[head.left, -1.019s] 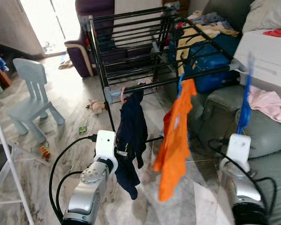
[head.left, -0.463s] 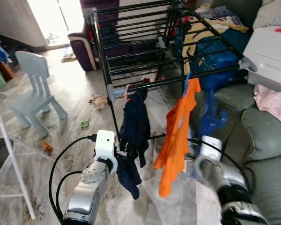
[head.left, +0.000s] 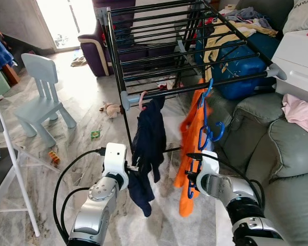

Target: Hang hanger

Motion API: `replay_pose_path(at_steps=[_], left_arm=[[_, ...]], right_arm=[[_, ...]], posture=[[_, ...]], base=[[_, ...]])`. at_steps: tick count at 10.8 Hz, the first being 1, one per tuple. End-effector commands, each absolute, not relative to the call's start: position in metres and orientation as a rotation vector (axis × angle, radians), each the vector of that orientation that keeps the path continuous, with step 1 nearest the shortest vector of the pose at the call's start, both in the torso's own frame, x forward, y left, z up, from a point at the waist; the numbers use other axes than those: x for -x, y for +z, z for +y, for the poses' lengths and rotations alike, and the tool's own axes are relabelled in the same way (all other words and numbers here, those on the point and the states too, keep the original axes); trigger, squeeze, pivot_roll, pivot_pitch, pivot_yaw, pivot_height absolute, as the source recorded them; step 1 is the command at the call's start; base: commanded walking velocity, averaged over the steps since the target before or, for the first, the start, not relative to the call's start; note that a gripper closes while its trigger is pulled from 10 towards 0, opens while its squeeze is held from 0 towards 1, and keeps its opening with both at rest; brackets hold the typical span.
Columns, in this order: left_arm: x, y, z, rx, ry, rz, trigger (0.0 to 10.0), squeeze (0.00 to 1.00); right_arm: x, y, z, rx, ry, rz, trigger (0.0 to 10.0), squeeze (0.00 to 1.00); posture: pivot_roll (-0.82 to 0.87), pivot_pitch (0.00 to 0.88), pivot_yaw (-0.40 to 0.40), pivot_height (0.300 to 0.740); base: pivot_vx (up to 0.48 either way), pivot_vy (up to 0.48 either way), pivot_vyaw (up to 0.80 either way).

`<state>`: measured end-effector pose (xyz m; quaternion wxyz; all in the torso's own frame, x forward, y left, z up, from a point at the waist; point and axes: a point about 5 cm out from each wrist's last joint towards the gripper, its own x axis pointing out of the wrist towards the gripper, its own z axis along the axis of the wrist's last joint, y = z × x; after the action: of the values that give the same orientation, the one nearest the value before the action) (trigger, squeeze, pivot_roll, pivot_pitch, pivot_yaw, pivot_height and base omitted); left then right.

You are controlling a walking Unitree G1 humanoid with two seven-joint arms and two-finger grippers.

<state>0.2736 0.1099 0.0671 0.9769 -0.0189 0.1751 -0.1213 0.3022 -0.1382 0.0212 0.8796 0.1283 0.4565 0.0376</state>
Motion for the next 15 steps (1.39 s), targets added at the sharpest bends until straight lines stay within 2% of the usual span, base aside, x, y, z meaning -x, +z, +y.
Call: replay_pose_path(at_steps=[1,3,5,7,11,12,15], left_arm=[[-0.274,0.066,0.111,0.026,-0.244,0.365,10.0,0.0],[-0.275,0.066,0.109,0.027,-0.25,0.365,10.0,0.0],[-0.275,0.065,0.108,0.024,-0.254,0.37,10.0,0.0],[-0.275,0.065,0.109,0.022,-0.252,0.374,10.0,0.0],[-0.274,0.064,0.108,0.019,-0.257,0.377,10.0,0.0],[-0.275,0.065,0.108,0.017,-0.259,0.376,10.0,0.0],[-0.274,0.068,0.105,0.03,-0.277,0.352,10.0,0.0]], right_arm=[[-0.303,0.024,-0.136,-0.26,0.109,0.948,10.0,0.0],[-0.302,0.023,-0.142,-0.233,0.1,0.942,10.0,0.0],[-0.311,0.027,-0.155,-0.057,0.1,0.87,10.0,0.0],[-0.316,0.031,-0.158,0.062,0.189,0.842,10.0,0.0],[-0.308,0.022,-0.155,0.083,0.259,0.859,10.0,0.0],[-0.309,0.022,-0.161,0.084,0.218,0.848,10.0,0.0],[-0.312,0.029,-0.203,0.101,-0.013,0.79,10.0,0.0]], posture=[[-0.07,0.0,0.048,0.74],[-0.08,0.0,0.049,0.74],[-0.08,0.0,0.049,0.74],[-0.08,0.0,0.049,0.74],[-0.08,0.0,0.052,0.74],[-0.08,0.0,0.052,0.74],[-0.08,0.0,0.049,0.74]], base=[[0.0,0.0,0.0],[0.0,0.0,0.0],[0.0,0.0,0.0],[0.0,0.0,0.0],[0.0,0.0,0.0],[0.0,0.0,0.0],[0.0,0.0,0.0]])
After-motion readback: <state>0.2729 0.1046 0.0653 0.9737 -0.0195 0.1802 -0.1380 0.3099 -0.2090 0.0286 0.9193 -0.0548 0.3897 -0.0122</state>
